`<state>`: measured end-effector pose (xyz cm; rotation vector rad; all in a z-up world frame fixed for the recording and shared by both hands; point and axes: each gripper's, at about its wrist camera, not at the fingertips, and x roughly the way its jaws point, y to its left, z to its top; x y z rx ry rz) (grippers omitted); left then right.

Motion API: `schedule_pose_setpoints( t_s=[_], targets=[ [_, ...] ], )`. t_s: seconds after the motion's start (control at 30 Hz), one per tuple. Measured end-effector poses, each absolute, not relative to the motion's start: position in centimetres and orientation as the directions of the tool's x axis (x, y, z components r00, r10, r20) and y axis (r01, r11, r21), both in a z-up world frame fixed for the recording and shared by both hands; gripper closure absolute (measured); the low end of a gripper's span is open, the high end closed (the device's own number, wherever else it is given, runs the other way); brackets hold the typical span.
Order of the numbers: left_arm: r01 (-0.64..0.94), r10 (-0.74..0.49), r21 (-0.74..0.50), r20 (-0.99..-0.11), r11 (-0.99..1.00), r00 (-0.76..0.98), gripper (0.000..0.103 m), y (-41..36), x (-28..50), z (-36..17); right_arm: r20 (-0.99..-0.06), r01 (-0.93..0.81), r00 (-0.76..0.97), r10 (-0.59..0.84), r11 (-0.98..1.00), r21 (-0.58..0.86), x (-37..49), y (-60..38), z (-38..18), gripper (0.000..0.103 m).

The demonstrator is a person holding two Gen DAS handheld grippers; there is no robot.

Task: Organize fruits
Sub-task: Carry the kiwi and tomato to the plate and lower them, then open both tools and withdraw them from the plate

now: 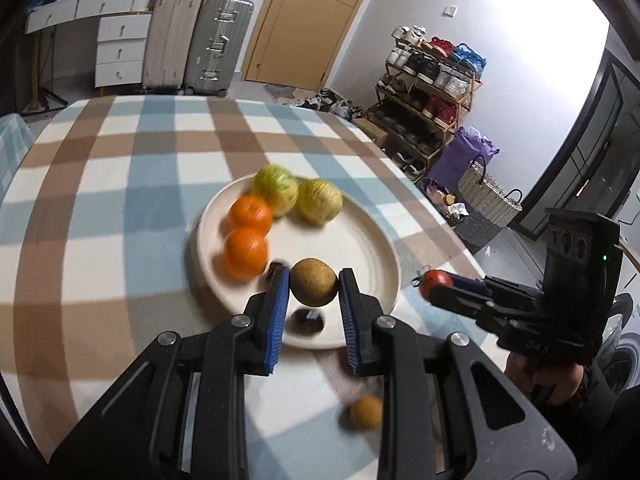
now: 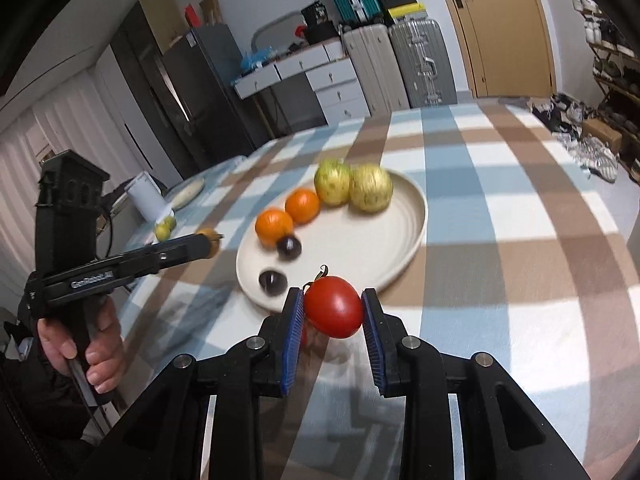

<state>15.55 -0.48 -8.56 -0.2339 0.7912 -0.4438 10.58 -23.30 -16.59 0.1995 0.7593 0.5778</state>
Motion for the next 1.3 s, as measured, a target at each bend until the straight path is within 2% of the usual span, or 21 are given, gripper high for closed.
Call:
schedule_pose_setpoints(
  t_s=[0.7, 1.13, 1.17, 1.23, 1.27, 1.3],
  targets=[
    [0.207, -0.468, -0.422, -0.741, 0.883, 0.482, 0.081, -3.8, 26.6, -12.4, -0.62, -0.483, 0.512, 0.594, 0.796, 0.364, 19.2, -20.2, -18.0, 0.074],
    [0.157, -0.48, -0.466, -0.737, 0.871, 0.476, 0.08, -3.3, 28.6, -13.4, -0.66, -0.474, 0.507, 0.554, 0.819, 0.323, 21.7, -18.5, -19.0, 0.073],
    [0.16, -0.488, -0.473, -0.733, 0.866, 0.474, 0.08, -3.3, 28.6, -13.3, -0.662, -0.472, 0.511, 0.548, 0.823, 0.317, 21.8, -18.5, -19.0, 0.072],
    [0.158, -0.473, -0.457, -0.741, 0.875, 0.476, 0.071, -3.4, 28.5, -13.2, -0.659, -0.471, 0.513, 0.55, 0.822, 0.319, 21.8, -18.6, -19.0, 0.066],
    [0.159, -0.476, -0.46, -0.738, 0.874, 0.479, 0.066, -3.3, 28.3, -13.0, -0.654, -0.471, 0.516, 0.553, 0.821, 0.323, 21.6, -18.7, -19.0, 0.054],
    [0.161, -0.482, -0.467, -0.731, 0.869, 0.483, 0.063, -3.2, 28.0, -12.8, -0.642, -0.467, 0.528, 0.556, 0.822, 0.327, 21.4, -19.0, -18.8, 0.048]
  ],
)
